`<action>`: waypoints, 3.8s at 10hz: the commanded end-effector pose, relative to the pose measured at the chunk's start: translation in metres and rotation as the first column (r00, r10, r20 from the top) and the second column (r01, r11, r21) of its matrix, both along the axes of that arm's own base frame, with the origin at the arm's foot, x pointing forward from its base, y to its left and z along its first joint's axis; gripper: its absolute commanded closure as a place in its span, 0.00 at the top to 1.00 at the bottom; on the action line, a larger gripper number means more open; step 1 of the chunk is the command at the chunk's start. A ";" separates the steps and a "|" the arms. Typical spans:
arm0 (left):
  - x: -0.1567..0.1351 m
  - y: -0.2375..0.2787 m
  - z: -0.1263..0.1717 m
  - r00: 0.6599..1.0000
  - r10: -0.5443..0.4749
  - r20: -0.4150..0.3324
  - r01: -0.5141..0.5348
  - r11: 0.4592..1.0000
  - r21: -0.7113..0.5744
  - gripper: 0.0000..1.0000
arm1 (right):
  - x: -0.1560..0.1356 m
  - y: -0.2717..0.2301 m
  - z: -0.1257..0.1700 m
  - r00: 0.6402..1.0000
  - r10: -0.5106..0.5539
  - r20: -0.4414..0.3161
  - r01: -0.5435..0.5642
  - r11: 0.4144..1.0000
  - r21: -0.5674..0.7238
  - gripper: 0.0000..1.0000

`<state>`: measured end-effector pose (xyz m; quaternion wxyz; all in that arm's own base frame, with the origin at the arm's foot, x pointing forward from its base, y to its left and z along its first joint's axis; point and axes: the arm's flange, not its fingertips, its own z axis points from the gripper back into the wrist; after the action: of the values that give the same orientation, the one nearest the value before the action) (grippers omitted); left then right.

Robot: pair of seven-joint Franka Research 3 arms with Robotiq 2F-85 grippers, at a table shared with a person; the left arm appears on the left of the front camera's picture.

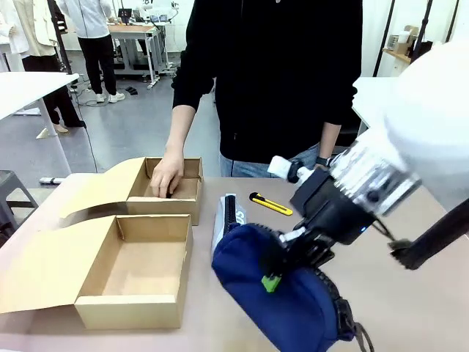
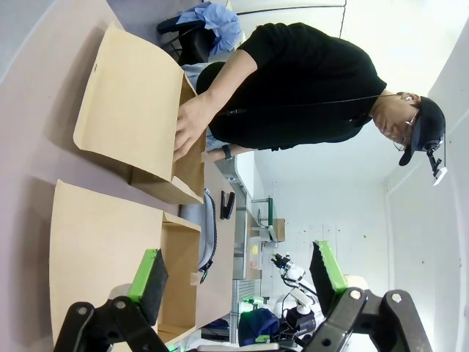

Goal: Place items inside the box.
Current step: Pick up a Pencil pouch or Stapler and place it inside the Mailer Box closest to the robot.

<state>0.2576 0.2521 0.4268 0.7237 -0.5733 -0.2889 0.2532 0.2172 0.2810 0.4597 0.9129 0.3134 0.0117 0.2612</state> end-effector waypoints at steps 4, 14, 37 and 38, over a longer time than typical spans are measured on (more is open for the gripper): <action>0.001 0.000 0.000 0.999 0.004 0.038 -0.004 1.000 -0.004 1.00 | 0.003 -0.003 0.000 0.982 -0.185 -0.044 0.188 0.977 0.096 0.07; 0.001 0.000 0.000 0.999 0.004 0.038 -0.004 1.000 -0.004 1.00 | 0.047 0.199 -0.015 0.772 -0.598 -0.214 0.634 0.746 0.205 0.07; 0.001 0.000 0.000 0.999 0.004 0.038 -0.004 1.000 -0.004 1.00 | 0.105 0.300 -0.095 0.769 -0.634 0.078 0.637 0.754 -0.162 0.07; 0.001 0.000 0.000 0.999 0.004 0.038 -0.004 1.000 -0.004 1.00 | 0.105 0.301 -0.097 0.772 -0.632 0.073 0.634 0.755 -0.167 0.07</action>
<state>0.2574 0.2523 0.4268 0.7235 -0.5734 -0.2894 0.2528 0.3259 0.5686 0.3576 0.9712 0.2213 -0.0755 -0.0466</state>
